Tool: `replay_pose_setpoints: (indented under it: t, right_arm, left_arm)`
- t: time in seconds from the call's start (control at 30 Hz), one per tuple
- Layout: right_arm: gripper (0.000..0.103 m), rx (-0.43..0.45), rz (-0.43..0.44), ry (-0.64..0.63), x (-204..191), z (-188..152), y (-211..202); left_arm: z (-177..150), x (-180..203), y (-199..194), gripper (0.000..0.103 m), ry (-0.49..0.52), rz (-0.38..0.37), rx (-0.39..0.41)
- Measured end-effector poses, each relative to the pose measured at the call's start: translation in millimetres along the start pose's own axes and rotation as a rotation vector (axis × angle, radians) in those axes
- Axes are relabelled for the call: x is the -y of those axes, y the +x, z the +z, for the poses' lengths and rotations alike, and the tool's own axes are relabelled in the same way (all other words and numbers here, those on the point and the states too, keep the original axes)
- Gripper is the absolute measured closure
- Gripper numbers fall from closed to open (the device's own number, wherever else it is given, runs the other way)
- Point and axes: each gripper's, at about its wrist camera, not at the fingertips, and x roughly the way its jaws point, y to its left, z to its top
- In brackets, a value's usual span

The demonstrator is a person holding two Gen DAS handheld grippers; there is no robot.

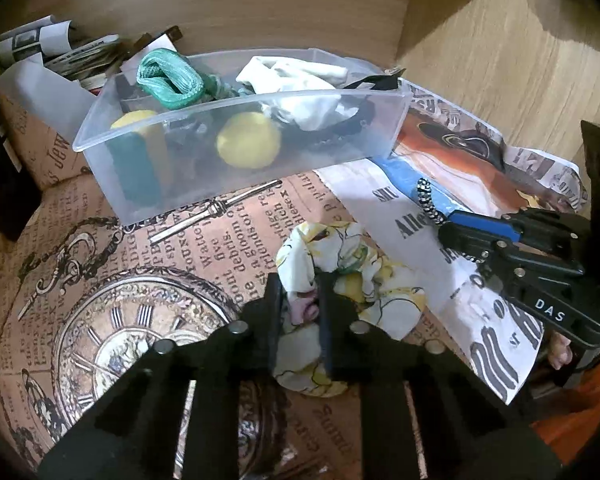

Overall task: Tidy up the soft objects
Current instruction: 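Grasp the floral scrunchie with the left tool while the right tool grasps the beaded bracelet, then lower the scrunchie into the clear box with the left tool while the right tool drops the bracelet there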

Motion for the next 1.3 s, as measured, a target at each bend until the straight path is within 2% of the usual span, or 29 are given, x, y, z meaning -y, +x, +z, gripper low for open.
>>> replay_pose_setpoints:
  t: [0.1, 0.4, 0.6, 0.8, 0.93, 1.03, 1.17, 1.3]
  right_arm:
    - [0.090, 0.021, 0.002, -0.003, -1, 6, -4]
    - [0.090, 0.123, 0.008, -0.004, 1, 33, -20]
    - [0.090, 0.205, 0.016, -0.021, 0, 59, -29]
    - [0.090, 0.263, 0.020, -0.039, -1, 85, -30]
    - [0.090, 0.295, 0.018, -0.042, 2, 103, -28]
    - [0.090, 0.303, 0.018, -0.038, 4, 114, -23]
    - [0.090, 0.285, 0.011, -0.035, 5, 123, -7]
    - [0.090, 0.227, 0.011, -0.040, 5, 127, 19]
  left_arm:
    - [4, -1, -4, 0.091, 0.001, 0.002, 0.018]
    - [30, -10, -37, 0.092, -0.006, 0.023, 0.149]
    - [59, -20, -58, 0.092, -0.023, 0.049, 0.251]
    - [90, -35, -68, 0.092, -0.058, 0.063, 0.315]
    - [109, -47, -66, 0.092, -0.083, 0.064, 0.332]
    - [118, -49, -60, 0.092, -0.084, 0.092, 0.340]
    - [128, -51, -46, 0.092, -0.085, 0.112, 0.323]
    - [134, -53, -23, 0.092, -0.086, 0.131, 0.282]
